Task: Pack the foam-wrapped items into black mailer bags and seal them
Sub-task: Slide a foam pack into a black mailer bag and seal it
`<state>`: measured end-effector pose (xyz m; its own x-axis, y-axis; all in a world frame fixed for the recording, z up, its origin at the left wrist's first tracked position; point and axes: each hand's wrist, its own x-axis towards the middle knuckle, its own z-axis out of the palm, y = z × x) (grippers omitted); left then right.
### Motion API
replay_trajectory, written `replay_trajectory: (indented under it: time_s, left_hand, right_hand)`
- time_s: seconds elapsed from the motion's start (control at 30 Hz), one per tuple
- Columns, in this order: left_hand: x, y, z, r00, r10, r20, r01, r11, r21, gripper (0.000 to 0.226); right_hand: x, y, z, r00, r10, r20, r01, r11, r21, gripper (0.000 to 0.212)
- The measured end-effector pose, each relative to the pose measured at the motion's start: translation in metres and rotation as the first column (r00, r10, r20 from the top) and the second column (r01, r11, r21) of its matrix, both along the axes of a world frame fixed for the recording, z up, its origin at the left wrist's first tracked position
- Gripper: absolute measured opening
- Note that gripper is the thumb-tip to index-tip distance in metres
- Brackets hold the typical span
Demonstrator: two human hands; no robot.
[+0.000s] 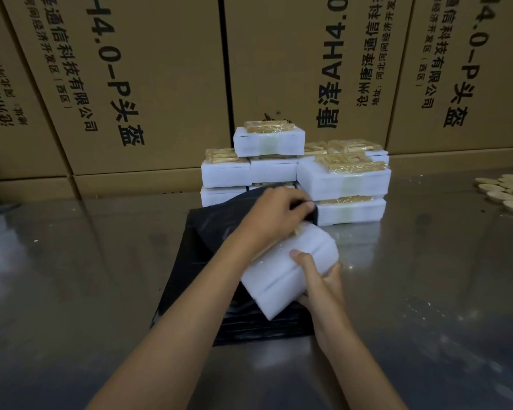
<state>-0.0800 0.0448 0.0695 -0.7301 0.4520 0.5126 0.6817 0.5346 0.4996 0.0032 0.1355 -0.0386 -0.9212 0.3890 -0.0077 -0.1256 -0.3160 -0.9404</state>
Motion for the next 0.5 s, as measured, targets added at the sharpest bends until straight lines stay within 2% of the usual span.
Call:
replay_trajectory:
  time_s: [0.07,0.1,0.17,0.23,0.3,0.37,0.43,0.5]
  left_hand:
    - [0.019,0.003,-0.011,0.995,-0.104,-0.004,0.103,0.991,-0.083,0.018]
    - [0.024,0.0,-0.018,0.995,-0.098,-0.027,0.094,0.989,-0.11,0.02]
    - [0.028,-0.015,-0.033,0.992,0.054,-0.114,-0.067,0.992,-0.111,0.031]
    - [0.031,-0.038,-0.05,0.954,0.286,-0.092,-0.287,0.958,-0.003,0.045]
    - [0.036,-0.058,-0.066,0.911,0.373,0.175,-0.395,0.912,0.111,0.067]
    - [0.043,-0.068,-0.083,0.835,0.304,0.458,-0.431,0.879,0.202,0.09]
    - [0.047,-0.071,-0.094,0.78,0.246,0.575,-0.442,0.867,0.23,0.091]
    - [0.048,-0.069,-0.097,0.786,0.167,0.596,-0.401,0.87,0.285,0.073]
  right_hand:
    - [0.001,0.002,0.0,0.998,0.049,0.027,-0.045,0.991,-0.122,0.051]
    - [0.002,0.004,0.0,0.996,0.083,0.024,-0.078,0.981,-0.18,0.047]
    - [0.003,0.007,0.0,0.99,0.133,0.038,-0.116,0.948,-0.297,0.047]
    - [0.004,0.008,-0.001,0.986,0.156,0.052,-0.125,0.92,-0.373,0.05]
    - [0.005,0.008,0.0,0.987,0.159,0.037,-0.132,0.913,-0.387,0.052]
    - [0.005,0.006,0.001,0.983,0.181,0.014,-0.159,0.895,-0.416,0.051]
    - [0.006,0.005,0.005,0.976,0.216,-0.009,-0.194,0.857,-0.478,0.051]
    - [0.005,0.002,0.01,0.973,0.228,-0.03,-0.208,0.815,-0.54,0.05]
